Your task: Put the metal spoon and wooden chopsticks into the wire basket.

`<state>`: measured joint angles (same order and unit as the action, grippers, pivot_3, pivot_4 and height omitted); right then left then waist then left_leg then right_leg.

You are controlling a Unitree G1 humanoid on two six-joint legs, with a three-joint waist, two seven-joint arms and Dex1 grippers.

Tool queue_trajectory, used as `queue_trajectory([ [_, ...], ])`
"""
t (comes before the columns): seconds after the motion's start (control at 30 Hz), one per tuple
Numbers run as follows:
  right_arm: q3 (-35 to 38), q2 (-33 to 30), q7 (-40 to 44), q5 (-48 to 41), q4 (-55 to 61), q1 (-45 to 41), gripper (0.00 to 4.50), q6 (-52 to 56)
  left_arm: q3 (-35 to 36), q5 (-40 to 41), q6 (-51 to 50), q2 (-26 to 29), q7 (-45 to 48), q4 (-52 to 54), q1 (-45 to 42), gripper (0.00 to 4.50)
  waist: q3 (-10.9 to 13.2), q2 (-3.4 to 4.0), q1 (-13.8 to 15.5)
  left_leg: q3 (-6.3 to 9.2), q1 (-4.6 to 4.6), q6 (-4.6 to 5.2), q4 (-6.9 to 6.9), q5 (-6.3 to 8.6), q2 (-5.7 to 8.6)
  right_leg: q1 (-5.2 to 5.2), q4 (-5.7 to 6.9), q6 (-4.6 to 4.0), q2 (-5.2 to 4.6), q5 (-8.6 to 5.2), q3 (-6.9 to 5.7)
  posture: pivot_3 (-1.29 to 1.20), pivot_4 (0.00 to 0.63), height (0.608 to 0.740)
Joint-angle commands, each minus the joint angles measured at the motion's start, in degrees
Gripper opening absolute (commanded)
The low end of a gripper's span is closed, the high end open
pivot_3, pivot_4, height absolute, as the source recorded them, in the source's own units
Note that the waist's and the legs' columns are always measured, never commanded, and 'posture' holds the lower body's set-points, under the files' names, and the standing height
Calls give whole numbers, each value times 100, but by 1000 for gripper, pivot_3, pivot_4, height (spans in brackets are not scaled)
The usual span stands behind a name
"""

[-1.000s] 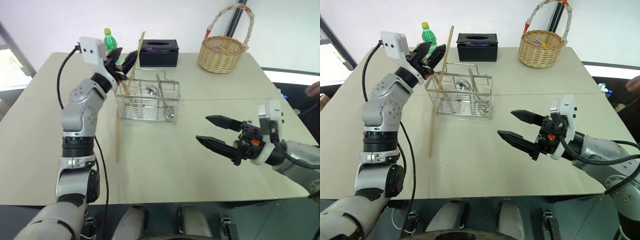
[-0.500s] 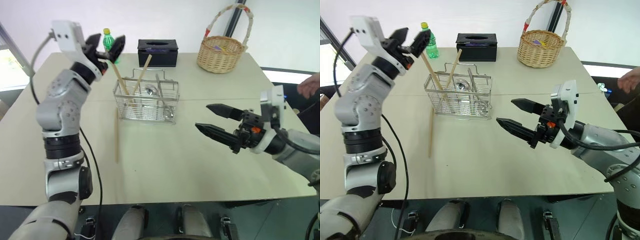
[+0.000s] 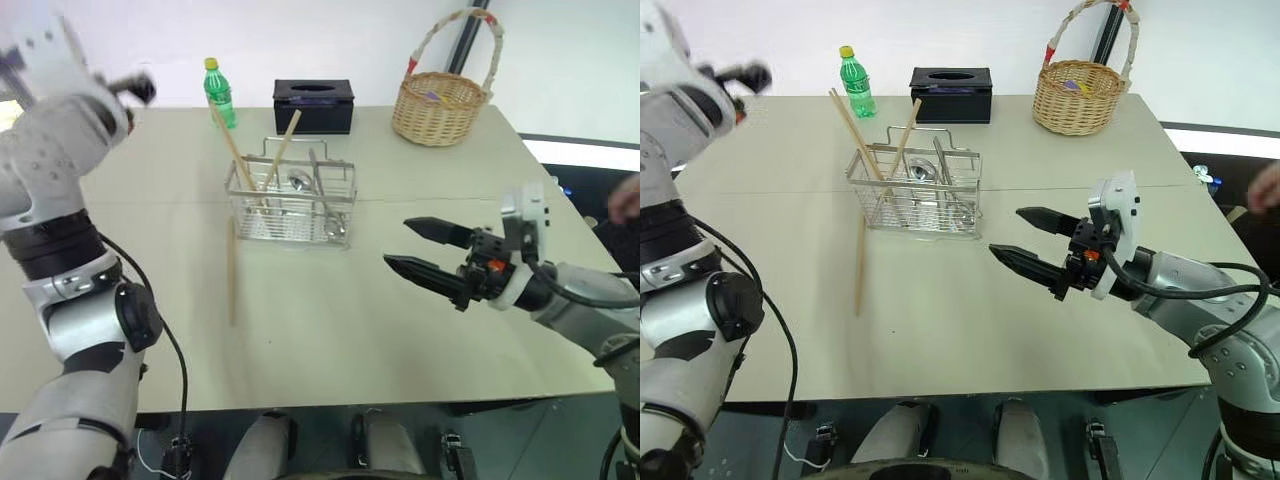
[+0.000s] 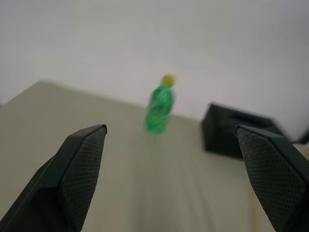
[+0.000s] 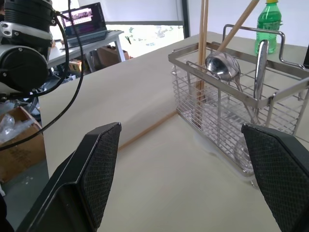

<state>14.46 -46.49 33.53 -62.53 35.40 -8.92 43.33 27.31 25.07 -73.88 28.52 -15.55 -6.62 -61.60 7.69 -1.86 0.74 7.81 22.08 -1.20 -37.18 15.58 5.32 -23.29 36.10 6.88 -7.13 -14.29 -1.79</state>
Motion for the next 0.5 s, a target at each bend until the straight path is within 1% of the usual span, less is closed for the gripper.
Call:
queue_trajectory([
  [0.03, 40, -5, 239, 177, 62, -3, 4144, -193, 464, -409, -1137, -357, -516, -4, -234, 4475, 3, -9, 20, 2, 3, -1, -2, 0, -1, 0, 0, 0, 1, 0, -1, 0, 150, 661],
  [0.07, 58, -7, 285, 195, 31, -8, 4144, -199, 597, -538, -1349, -514, -588, -11, -234, 4475, 6, -15, 21, 4, 4, -2, -4, -1, 0, 0, 0, 0, 1, 0, -2, 0, 150, 661],
  [0.13, 94, -6, 357, 210, -25, -31, 4144, -197, 612, -668, -1548, -728, -553, -70, -160, 4475, 8, -22, 15, 3, 7, -5, -4, -2, 0, -1, -1, 0, 1, 0, -1, 0, 150, 661],
  [0.27, 113, 19, 459, 262, -65, -2, 4144, -221, 425, -843, -1598, -1015, -321, -359, -5, 4475, 8, -21, 15, 2, 11, -13, -2, -4, 0, -7, -2, -1, -2, 1, -1, 0, 150, 661],
  [0.5, 200, 72, 471, 220, 104, 246, 4144, -226, 96, -1029, -1298, -1131, 219, -1263, 260, 4475, 8, -22, 8, 2, 13, -22, 1, -7, -3, -9, -2, -1, -3, 1, -1, 0, 150, 661],
])
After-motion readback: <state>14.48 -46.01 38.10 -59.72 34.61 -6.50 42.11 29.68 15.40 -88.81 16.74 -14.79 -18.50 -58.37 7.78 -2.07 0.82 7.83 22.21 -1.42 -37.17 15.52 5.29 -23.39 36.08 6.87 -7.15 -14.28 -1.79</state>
